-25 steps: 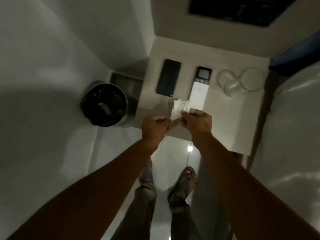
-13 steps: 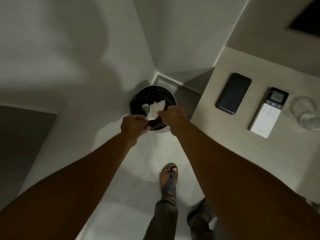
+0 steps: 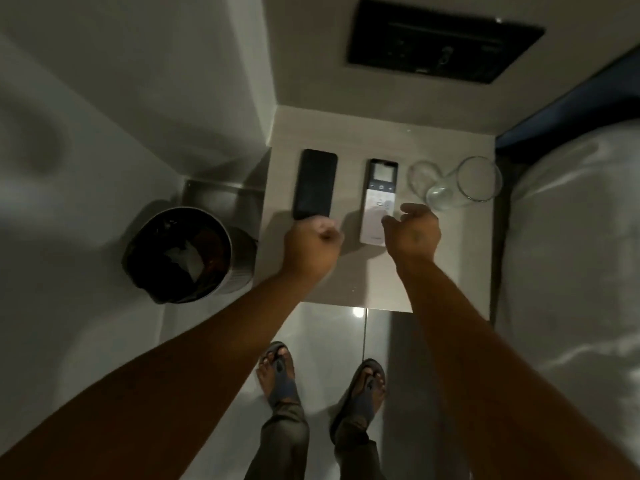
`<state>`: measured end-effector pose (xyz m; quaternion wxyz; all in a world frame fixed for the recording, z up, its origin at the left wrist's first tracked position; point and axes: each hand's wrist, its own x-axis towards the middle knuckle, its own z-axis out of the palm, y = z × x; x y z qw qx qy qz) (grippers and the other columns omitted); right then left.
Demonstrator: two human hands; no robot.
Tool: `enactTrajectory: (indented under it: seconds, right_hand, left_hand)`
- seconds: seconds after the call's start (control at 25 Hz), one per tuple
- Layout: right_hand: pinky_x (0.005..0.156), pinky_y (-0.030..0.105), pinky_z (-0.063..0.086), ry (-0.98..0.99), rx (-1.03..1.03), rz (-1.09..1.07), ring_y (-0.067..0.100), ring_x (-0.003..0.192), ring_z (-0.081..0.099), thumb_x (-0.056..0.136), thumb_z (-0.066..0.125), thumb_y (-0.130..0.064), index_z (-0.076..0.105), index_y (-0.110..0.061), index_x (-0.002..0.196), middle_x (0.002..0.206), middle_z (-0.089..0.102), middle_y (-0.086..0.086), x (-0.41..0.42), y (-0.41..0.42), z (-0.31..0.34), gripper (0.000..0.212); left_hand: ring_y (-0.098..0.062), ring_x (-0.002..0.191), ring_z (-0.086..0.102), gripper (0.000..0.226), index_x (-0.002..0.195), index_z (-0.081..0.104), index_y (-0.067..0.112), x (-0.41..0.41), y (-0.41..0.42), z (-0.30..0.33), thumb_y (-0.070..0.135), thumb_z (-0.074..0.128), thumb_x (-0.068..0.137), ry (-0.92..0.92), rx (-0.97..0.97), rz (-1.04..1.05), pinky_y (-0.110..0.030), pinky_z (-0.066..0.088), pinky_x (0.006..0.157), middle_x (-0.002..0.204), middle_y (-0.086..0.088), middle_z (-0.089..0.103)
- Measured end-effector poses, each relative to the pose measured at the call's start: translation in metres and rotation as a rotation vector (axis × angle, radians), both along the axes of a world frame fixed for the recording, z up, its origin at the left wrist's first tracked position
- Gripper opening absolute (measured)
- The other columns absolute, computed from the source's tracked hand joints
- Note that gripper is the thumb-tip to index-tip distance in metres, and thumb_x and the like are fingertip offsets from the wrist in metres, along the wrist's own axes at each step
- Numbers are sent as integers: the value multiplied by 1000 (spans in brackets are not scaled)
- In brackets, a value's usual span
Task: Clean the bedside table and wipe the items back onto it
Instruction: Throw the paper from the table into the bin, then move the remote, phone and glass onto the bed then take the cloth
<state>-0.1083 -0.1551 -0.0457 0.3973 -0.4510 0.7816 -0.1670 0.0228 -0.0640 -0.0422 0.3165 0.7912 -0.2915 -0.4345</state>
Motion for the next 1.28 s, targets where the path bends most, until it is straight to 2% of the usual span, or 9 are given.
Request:
enactTrajectory:
  seconds: [0.16, 0.32, 0.44, 0.64, 0.76, 0.88, 1.08, 1.2, 1.28]
  right_hand:
    - [93, 40, 58, 129, 172, 229, 36, 112, 67, 88, 66, -13, 66, 1, 115, 122, 69, 21, -12, -31, -21, 30]
    - [92, 39, 58, 41, 235, 222, 36, 112, 66, 88, 63, -10, 65, -2, 120, 125, 68, 19, -16, -36, -32, 34]
    - [92, 41, 59, -55, 279, 225, 36, 111, 67, 89, 66, -6, 68, -3, 119, 122, 70, 16, -28, -23, -30, 31]
    - [94, 43, 58, -207, 310, 236, 32, 106, 69, 90, 65, -8, 67, -18, 85, 112, 72, 14, -79, 36, 8, 11]
    - [77, 29, 57, -255, 245, 207, 22, 90, 69, 89, 64, -8, 62, -22, 81, 93, 72, 3, -128, 71, 56, 16]
    - [69, 26, 58, -367, 136, 135, 15, 80, 73, 86, 61, -1, 66, -24, 77, 82, 75, -3, -204, 90, 110, 25]
    - [74, 40, 61, -280, 33, -182, 27, 77, 75, 89, 60, 1, 74, -15, 87, 85, 79, 9, -355, 94, 169, 21]
    - [65, 28, 61, -294, 37, -338, 22, 73, 73, 88, 59, 9, 74, -9, 86, 80, 78, 8, -422, 89, 179, 23]
    - [64, 26, 60, -311, 59, -375, 20, 74, 74, 90, 61, 8, 73, -7, 88, 83, 77, 8, -448, 84, 178, 19]
  left_hand:
    - [-31, 117, 65, 34, 123, 66, 5, -39, -72, -10, 1, 62, 89, -23, 185, -37, -32, 53, 96, 125, -16, 68]
    - [-33, 110, 68, 27, 115, 69, 4, -49, -89, -23, -1, 62, 89, -107, 261, -33, -38, 58, 91, 121, -17, 70]
    - [-31, 113, 68, 33, 120, 68, 5, -44, -75, -31, 2, 67, 87, -33, 237, 46, -38, 57, 95, 126, -16, 69]
    - [-28, 101, 71, 34, 117, 68, 6, -79, -4, -7, 0, 70, 84, 139, 161, 115, -32, 58, 80, 117, -15, 73]
    - [-22, 97, 73, 31, 115, 70, 10, -119, 27, 31, -2, 68, 86, 208, 111, 84, -24, 57, 74, 106, -6, 75]
    - [-10, 94, 74, 34, 115, 71, 12, -184, 29, 76, -3, 70, 84, 254, 40, -7, -24, 57, 84, 100, 4, 76]
    - [0, 84, 72, 31, 111, 73, 11, -334, -12, 137, -2, 69, 83, 374, -45, -319, -16, 57, 76, 91, 8, 75]
    - [-14, 82, 72, 23, 97, 77, 14, -402, -34, 154, 1, 70, 79, 315, -18, -446, -28, 61, 78, 83, 3, 73]
    - [-24, 69, 65, 21, 73, 72, 18, -428, -45, 155, -2, 65, 75, 250, 1, -524, -33, 58, 67, 70, -3, 67]
